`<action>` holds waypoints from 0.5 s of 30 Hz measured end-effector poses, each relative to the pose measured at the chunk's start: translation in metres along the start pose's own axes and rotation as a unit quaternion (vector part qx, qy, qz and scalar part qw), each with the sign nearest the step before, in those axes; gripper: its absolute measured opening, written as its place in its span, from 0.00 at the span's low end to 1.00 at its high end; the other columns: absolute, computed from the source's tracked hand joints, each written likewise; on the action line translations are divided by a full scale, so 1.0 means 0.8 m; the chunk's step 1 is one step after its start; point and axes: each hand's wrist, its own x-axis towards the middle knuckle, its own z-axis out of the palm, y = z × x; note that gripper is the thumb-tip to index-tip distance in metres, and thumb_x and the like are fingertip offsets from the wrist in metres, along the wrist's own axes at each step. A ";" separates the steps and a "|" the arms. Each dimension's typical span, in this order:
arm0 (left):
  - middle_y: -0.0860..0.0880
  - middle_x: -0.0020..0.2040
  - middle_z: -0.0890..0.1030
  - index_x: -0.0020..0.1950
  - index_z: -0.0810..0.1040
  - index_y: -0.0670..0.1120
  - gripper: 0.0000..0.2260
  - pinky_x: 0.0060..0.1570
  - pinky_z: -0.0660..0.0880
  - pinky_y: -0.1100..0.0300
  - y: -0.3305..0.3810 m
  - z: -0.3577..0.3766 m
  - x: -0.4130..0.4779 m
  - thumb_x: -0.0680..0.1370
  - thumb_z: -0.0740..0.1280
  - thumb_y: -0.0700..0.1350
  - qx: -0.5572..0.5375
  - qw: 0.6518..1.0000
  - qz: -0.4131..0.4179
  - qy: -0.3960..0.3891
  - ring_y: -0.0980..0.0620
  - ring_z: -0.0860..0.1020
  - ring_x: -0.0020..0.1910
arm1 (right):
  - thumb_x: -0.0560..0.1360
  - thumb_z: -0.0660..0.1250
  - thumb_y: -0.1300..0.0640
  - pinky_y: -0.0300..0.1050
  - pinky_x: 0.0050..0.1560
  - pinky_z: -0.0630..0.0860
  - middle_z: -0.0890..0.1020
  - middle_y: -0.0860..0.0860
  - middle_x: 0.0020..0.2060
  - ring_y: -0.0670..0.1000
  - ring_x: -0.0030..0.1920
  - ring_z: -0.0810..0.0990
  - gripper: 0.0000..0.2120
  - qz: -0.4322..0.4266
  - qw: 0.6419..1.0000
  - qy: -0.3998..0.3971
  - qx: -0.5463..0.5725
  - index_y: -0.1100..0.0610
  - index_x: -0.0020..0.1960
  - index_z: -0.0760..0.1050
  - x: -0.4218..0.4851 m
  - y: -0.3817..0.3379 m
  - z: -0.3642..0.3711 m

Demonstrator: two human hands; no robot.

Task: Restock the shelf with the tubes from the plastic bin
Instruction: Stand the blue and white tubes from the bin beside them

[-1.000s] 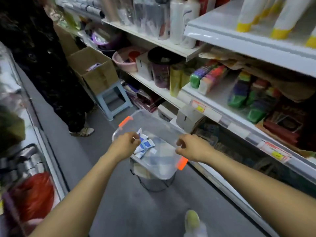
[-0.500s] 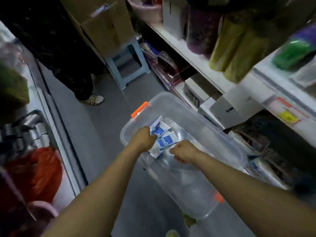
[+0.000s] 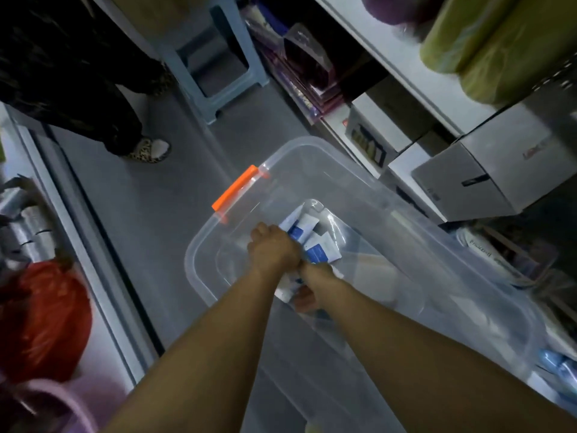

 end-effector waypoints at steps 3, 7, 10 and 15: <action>0.41 0.67 0.63 0.68 0.64 0.40 0.23 0.65 0.63 0.51 0.002 0.012 0.001 0.78 0.61 0.51 0.002 1.000 0.008 0.013 0.41 0.62 0.68 | 0.72 0.70 0.46 0.58 0.50 0.80 0.80 0.62 0.53 0.60 0.47 0.82 0.30 -0.004 1.000 0.006 0.014 0.62 0.67 0.68 0.006 -0.001 0.000; 0.39 0.65 0.68 0.65 0.62 0.39 0.25 0.61 0.67 0.48 -0.004 0.014 0.008 0.76 0.66 0.50 -0.038 0.999 0.014 0.002 0.37 0.70 0.63 | 0.61 0.74 0.49 0.56 0.52 0.79 0.80 0.58 0.53 0.58 0.45 0.81 0.35 -0.038 0.999 0.008 0.014 0.59 0.65 0.70 0.019 0.012 -0.011; 0.39 0.66 0.68 0.67 0.63 0.40 0.28 0.62 0.68 0.49 -0.011 0.007 0.010 0.74 0.70 0.48 0.005 0.999 0.012 -0.045 0.37 0.70 0.65 | 0.57 0.74 0.57 0.61 0.51 0.80 0.82 0.58 0.51 0.59 0.48 0.82 0.26 -0.079 0.995 0.028 -0.047 0.57 0.55 0.75 0.016 0.023 -0.028; 0.38 0.67 0.72 0.70 0.67 0.39 0.23 0.63 0.68 0.55 -0.001 -0.001 -0.009 0.78 0.65 0.47 -0.002 0.995 0.017 -0.098 0.40 0.71 0.66 | 0.69 0.71 0.67 0.54 0.47 0.81 0.82 0.57 0.44 0.57 0.43 0.82 0.10 -0.122 0.991 0.030 -0.037 0.54 0.39 0.73 -0.024 0.033 -0.061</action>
